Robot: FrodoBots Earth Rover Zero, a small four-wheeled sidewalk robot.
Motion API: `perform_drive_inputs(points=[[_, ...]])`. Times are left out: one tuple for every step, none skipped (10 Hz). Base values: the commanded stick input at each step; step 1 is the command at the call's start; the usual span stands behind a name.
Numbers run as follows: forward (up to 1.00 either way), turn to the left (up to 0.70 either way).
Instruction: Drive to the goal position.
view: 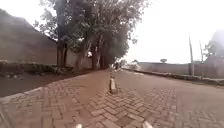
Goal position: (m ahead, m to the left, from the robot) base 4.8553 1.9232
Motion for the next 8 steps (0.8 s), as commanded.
perform_drive_inputs(points=[[0.00, 0.25], [0.00, 0.30], [0.00, 0.14], [0.00, 0.01], [0.00, 0.12], [0.00, 0.23], [0.00, 0.02], [0.00, 0.05]])
